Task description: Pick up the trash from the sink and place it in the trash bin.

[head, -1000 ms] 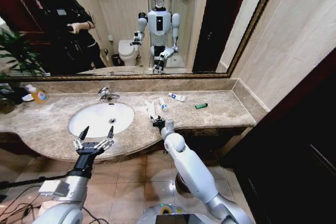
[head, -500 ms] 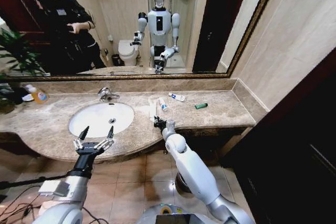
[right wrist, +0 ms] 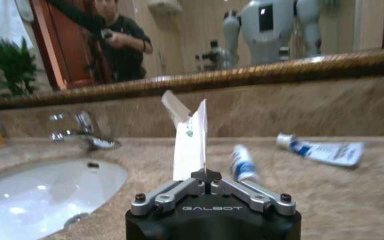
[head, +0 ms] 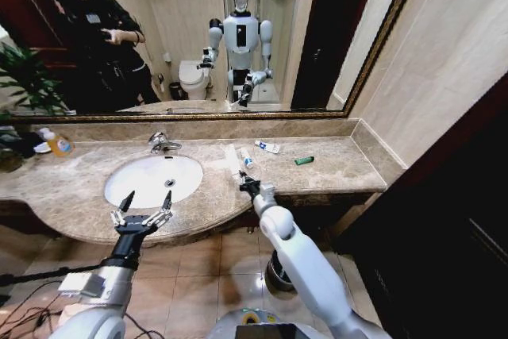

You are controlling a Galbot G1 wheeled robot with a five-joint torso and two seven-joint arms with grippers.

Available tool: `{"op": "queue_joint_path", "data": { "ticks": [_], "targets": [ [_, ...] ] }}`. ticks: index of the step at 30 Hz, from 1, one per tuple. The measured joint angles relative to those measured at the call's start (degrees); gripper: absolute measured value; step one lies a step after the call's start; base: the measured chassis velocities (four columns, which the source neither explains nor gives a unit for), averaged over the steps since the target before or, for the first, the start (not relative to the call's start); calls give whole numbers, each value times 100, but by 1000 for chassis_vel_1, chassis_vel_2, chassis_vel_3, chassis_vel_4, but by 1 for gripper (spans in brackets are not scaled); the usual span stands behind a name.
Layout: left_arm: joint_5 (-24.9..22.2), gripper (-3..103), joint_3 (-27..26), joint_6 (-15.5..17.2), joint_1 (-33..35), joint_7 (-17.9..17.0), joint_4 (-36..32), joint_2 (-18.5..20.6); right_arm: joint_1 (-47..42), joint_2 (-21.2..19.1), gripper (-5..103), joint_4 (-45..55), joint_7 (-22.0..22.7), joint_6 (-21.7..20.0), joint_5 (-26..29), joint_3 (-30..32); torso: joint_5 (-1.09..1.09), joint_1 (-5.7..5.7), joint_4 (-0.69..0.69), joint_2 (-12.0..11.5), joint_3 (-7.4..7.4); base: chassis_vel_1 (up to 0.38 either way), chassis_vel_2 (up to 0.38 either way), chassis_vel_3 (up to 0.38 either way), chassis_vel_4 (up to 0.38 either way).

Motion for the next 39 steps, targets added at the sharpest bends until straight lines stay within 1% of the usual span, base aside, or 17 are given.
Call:
{"op": "queue_joint_path", "data": {
  "ticks": [3, 5, 6, 10, 11, 15, 20, 21, 22, 26, 28, 29, 31, 32, 36, 37, 39],
  "targets": [
    [0, 100, -1, 0, 0, 0, 0, 0, -258, -179, 0, 400, -71, -22, 3, 160, 0, 0, 0, 0, 0, 0, 0, 0, 0],
    [0, 100, 0, 0, 0, 0, -1, 0, -627, -480, 0, 854, -152, -25, 12, 425, 0, 0, 0, 1, -1, 0, 0, 0, 0],
    [0, 100, 0, 0, 0, 0, -1, 0, -627, -480, 0, 854, -152, -25, 12, 425, 0, 0, 0, 1, -1, 0, 0, 0, 0],
    [0, 100, 0, 0, 0, 0, 0, 0, -1255, -943, 0, 1347, -168, 39, 210, 804, -1, 0, 1, 1, 0, 0, 0, 0, 0],
    [0, 100, 0, 0, 0, 0, 0, 0, -1255, -943, 0, 1347, -168, 39, 210, 804, -1, 0, 1, 1, 0, 0, 0, 0, 0],
    [0, 100, 0, 0, 0, 1, 0, 0, -2015, -1097, 0, 1680, -162, 194, 326, 1147, 0, 0, 0, 1, -1, 0, 0, 0, 0],
    [0, 100, 0, 0, 0, 0, 0, 0, -3179, -1183, 0, 1936, -266, 515, 555, 1770, -1, -1, -1, 1, -1, 0, 0, 0, 0],
    [0, 100, 0, 0, 0, 0, 0, 0, -3179, -1183, 0, 1936, -266, 515, 555, 1770, -1, -1, -1, 1, -1, 0, 0, 0, 0],
    [0, 100, 0, 0, 0, 0, 0, 0, -3488, -1197, 0, 1932, -328, 671, 569, 1895, -1, -1, 0, 1, -1, 0, 0, 0, 0],
    [0, 100, 0, 0, 0, 0, -1, 0, -3885, -1187, 0, 1727, -387, 988, 468, 1978, -1, -1, 0, 1, -1, 0, 0, 0, 0],
    [0, 100, 0, 0, 0, 0, 0, 0, -4111, -1115, 0, 1446, -430, 1303, 244, 1947, -1, -1, 0, 1, 0, 0, 0, 0, 0],
    [0, 100, 0, 0, 0, 0, 0, 0, -4111, -1115, 0, 1446, -430, 1303, 244, 1947, -1, -1, 0, 1, 0, 0, 0, 0, 0],
    [0, 100, 0, 0, 0, 0, 0, 0, -4167, -963, 0, 1009, -503, 1655, 13, 1860, -1, 0, -1, 1, 0, 0, 0, 0, 0],
    [0, 100, 0, 0, 0, 0, 0, 0, -4167, -963, 0, 1009, -503, 1655, 13, 1860, -1, 0, -1, 1, 0, 0, 0, 0, 0],
    [0, 100, 0, 0, 0, 0, 0, 0, -3734, -733, 0, -28, -492, 1750, -47, 1733, -1, 0, 0, 0, 0, 0, 0, 0, 0],
    [0, 100, 0, 0, 0, 0, 0, 0, -3734, -733, 0, -28, -492, 1750, -47, 1733, -1, 0, 0, 0, 0, 0, 0, 0, 0],
    [0, 100, 0, 0, 0, 0, 0, 0, -3379, -622, 0, -755, -482, 1750, -66, 1696, 0, 0, 1, 0, 0, 0, 0, 0, 0]
  ]
}}
